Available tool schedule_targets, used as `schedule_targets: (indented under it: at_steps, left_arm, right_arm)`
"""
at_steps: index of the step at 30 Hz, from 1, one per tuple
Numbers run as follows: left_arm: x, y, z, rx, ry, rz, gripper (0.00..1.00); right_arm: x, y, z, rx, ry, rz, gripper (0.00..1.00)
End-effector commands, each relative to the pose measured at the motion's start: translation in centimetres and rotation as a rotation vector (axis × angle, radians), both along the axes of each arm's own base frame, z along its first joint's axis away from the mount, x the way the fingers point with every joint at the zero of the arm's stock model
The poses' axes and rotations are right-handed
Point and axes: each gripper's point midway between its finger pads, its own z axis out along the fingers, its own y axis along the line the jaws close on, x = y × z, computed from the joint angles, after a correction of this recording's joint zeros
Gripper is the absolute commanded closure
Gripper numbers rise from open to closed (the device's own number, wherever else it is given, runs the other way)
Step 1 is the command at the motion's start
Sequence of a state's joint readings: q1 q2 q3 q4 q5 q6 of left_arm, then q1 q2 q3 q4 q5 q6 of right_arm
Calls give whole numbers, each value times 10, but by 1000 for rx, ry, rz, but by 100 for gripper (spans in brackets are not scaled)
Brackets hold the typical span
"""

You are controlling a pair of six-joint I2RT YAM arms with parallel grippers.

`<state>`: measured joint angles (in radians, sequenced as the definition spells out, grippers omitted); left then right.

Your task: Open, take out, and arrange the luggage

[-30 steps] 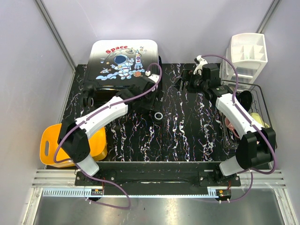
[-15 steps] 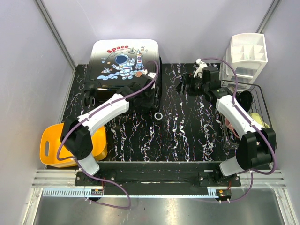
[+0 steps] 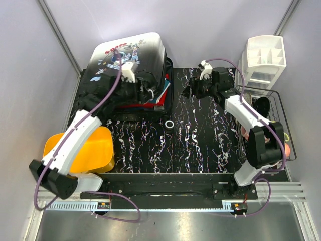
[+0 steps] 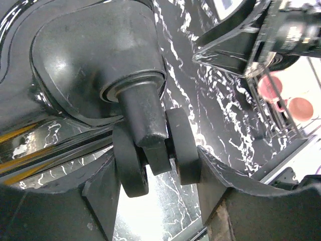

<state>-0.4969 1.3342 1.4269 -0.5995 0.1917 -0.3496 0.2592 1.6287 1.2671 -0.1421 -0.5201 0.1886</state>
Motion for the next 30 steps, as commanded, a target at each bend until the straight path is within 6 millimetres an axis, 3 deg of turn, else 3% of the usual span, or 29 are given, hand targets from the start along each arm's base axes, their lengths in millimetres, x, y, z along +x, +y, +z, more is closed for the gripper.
schedule_targets:
  at_steps: [1, 2, 3, 5, 6, 8, 9, 11, 12, 17, 23, 27, 30]
  left_arm:
    - [3, 27, 91, -119, -336, -60, 100]
    - [2, 35, 96, -128, -342, -41, 100]
    - [5, 52, 104, -127, -362, 6, 100]
    - [5, 70, 111, -114, -374, 46, 100]
    - [5, 86, 116, -107, -390, 87, 100]
    - [3, 107, 121, -94, -410, 143, 100]
    - [3, 114, 123, -89, -417, 162, 100]
    - [2, 134, 129, -82, -443, 222, 100]
    - [2, 140, 134, -82, -456, 244, 100]
    - [1, 190, 151, -54, -493, 432, 100]
    - [-5, 232, 163, 35, -543, 582, 100]
    - [-9, 256, 163, 106, -557, 690, 100]
    - [-13, 273, 164, 166, -567, 763, 100]
  right_arm:
    - [27, 28, 61, 109, -175, 99, 25]
    - [32, 35, 55, 104, -163, 102, 24]
    - [38, 38, 63, 102, -179, 97, 23]
    - [50, 35, 39, 59, -106, 40, 21]
    - [57, 32, 37, 44, -98, 13, 20]
    - [68, 19, 3, -36, -17, -79, 19]
    - [73, 17, -2, -49, -3, -96, 18]
    - [73, 19, -30, -64, 94, -99, 16]
    - [73, 23, -30, -34, 137, -109, 16]
    - [69, 55, -47, 68, 222, -29, 15]
    - [57, 99, -68, 116, 311, 64, 19]
    - [50, 129, -72, 163, 337, 122, 29]
    - [46, 151, -72, 186, 338, 161, 44]
